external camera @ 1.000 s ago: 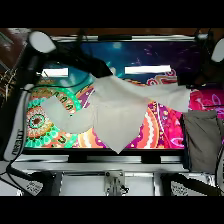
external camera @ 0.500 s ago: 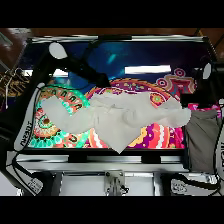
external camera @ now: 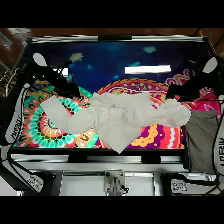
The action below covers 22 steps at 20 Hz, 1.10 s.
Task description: Fold the shirts.
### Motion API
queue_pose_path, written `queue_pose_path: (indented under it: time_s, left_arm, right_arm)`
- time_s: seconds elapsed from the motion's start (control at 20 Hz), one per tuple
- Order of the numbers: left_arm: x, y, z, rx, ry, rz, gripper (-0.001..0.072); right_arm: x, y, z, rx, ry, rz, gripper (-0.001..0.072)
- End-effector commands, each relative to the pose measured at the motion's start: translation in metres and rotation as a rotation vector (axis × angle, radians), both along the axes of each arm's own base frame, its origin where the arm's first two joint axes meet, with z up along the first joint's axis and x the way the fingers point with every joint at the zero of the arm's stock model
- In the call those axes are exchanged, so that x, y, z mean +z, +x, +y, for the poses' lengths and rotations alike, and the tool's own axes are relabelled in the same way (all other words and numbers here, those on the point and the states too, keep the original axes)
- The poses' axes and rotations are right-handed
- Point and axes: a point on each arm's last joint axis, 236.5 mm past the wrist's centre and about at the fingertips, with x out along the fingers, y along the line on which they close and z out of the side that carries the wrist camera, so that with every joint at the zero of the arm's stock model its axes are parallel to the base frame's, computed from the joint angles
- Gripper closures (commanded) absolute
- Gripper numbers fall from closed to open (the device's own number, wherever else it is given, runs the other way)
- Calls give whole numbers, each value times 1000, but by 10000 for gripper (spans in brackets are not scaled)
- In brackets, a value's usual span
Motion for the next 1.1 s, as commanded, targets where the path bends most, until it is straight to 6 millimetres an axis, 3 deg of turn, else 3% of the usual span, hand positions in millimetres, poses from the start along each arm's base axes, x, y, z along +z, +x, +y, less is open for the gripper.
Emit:
queue_pose_path:
  time_s: [0.0,0.1,0.6,0.65,0.75,0.85,0.95,1.05]
  left_arm:
    - [-43,-21,6,36,34,98,97]
    - [-60,-18,2,58,37,90,41]
    - [-99,-29,-29,3,15,151,46]
    - [-100,-29,-29,2,16,151,76]
    - [-99,-30,-30,2,15,152,397]
    - [-98,-31,-32,2,2,159,452]
    - [-95,-37,-33,-45,-12,163,661]
    - [-89,-41,-32,-75,-17,166,664]
  right_arm:
    - [-27,-8,33,48,78,87,40]
    - [-38,-15,39,60,89,130,40]
    - [-48,-23,41,74,74,164,41]
    - [-55,-29,45,94,72,182,41]
    - [-68,-40,57,129,76,209,41]
    - [-75,-46,75,174,91,215,40]
    - [-76,-44,90,209,94,193,41]
    - [-75,-43,108,229,131,181,40]
